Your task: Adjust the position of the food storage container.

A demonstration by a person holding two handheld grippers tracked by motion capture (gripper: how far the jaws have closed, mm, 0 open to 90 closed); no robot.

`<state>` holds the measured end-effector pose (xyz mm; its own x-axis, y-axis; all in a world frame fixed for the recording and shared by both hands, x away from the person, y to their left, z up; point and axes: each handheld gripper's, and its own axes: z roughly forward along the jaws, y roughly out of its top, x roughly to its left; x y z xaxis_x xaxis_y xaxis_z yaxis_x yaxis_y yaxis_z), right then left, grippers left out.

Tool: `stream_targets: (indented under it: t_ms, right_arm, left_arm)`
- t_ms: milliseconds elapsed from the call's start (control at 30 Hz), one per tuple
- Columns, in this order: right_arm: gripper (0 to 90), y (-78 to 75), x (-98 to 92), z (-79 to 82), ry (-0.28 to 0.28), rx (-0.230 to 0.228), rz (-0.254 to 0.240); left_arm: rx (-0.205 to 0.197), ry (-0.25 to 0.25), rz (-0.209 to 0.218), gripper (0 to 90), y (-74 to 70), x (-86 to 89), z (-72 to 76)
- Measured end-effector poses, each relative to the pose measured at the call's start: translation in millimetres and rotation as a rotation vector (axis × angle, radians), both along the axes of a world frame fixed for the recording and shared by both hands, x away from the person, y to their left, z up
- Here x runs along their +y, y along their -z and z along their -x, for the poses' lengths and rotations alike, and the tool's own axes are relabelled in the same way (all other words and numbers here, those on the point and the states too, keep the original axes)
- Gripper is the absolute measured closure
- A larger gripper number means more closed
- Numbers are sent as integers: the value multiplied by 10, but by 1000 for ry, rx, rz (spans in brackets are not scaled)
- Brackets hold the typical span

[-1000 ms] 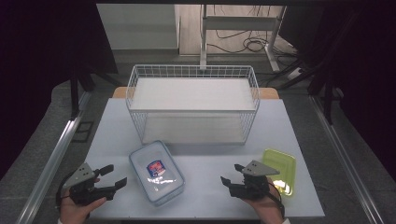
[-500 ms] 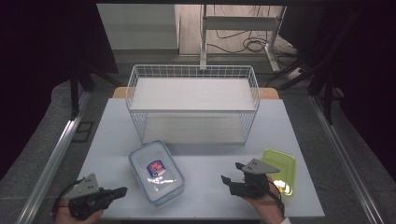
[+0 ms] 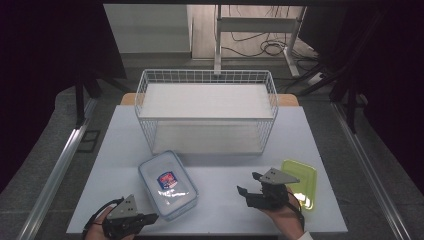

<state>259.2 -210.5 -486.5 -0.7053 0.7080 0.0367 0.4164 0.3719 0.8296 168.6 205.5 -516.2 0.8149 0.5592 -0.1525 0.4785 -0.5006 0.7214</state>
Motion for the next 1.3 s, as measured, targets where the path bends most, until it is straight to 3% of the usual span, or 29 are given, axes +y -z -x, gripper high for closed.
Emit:
stream_targets:
  t_ms: [100, 467, 633, 767, 900, 1033, 1133, 1300]
  right_arm:
    - [276, 0, -13, -5, 1, -1, -2]
    - [276, -3, -7, -14, -3, -1, -1]
    - [276, -9, -15, -18, -5, -3, -4]
    - [276, -15, -23, -17, -4, -3, -4]
    - [276, -15, -33, -16, -5, -3, -3]
    - [276, -16, -51, -19, 1, -5, -5]
    - [276, -20, -48, -22, 2, -6, -3]
    - [276, -21, -42, -13, -2, -6, -5]
  left_arm:
    - [-2, 7, -17, 900, 9, -58, -10]
    - [-4, 31, -10, 897, 12, -288, -100]
    - [-13, 78, -26, 900, 14, -550, -158]
    - [-21, 85, -39, 900, 19, -660, -196]
    - [-14, 96, -32, 899, -12, -611, -158]
    - [-27, 49, -24, 899, -25, -477, -136]
    - [-6, 40, 1, 900, -13, -439, -181]
    - [-19, 40, -14, 900, -36, -436, -162]
